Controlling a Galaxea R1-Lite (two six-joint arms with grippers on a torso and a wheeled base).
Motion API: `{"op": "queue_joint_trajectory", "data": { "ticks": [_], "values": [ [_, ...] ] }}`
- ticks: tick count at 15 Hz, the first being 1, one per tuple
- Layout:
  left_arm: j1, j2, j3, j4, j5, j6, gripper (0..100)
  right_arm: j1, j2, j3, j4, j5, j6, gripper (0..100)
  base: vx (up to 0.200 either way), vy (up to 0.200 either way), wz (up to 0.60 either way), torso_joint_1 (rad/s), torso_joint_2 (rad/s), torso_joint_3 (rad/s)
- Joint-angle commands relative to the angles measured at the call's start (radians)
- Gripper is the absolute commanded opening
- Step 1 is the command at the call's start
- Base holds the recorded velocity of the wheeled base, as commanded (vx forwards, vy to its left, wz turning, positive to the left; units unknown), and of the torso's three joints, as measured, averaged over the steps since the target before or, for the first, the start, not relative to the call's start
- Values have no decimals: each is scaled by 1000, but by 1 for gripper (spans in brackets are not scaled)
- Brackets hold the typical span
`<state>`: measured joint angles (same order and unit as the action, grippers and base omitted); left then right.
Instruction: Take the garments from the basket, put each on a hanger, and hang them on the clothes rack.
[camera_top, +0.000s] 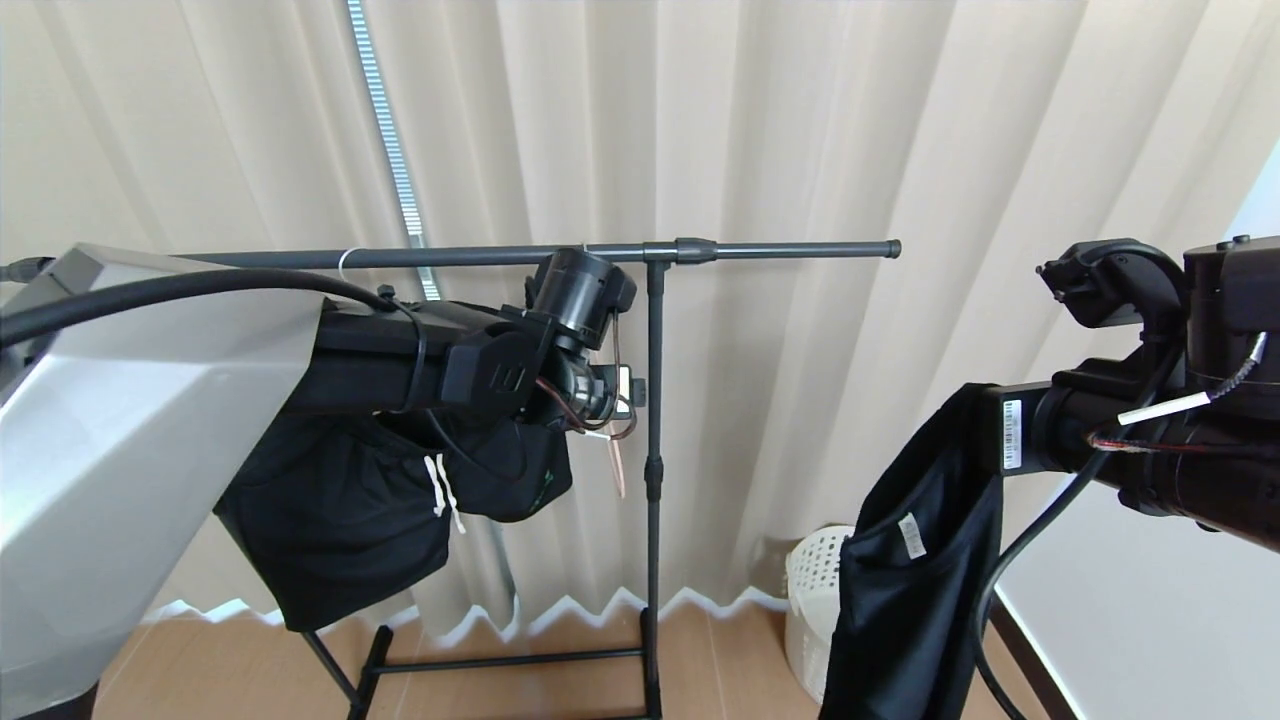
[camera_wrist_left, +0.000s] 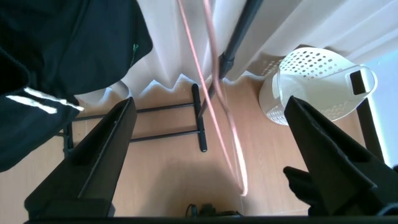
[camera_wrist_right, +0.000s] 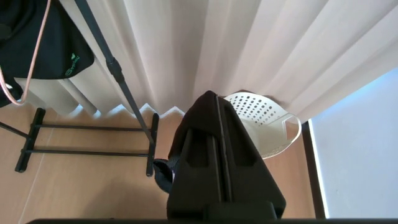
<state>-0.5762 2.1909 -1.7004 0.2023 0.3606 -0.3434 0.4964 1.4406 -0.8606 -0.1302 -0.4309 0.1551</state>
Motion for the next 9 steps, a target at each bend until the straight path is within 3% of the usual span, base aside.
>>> {"op": "queue_joint_trajectory", "data": {
  "ticks": [1, 9],
  "values": [
    [12, 26, -18, 0, 0, -2, 100, 1, 3, 0, 0, 0, 0, 0, 0, 0, 0, 0, 0, 0],
    [27, 118, -102, 3, 3, 0, 100, 1, 1, 2, 0, 23, 0, 0, 0, 0, 0, 0, 0, 0]
  ]
}}
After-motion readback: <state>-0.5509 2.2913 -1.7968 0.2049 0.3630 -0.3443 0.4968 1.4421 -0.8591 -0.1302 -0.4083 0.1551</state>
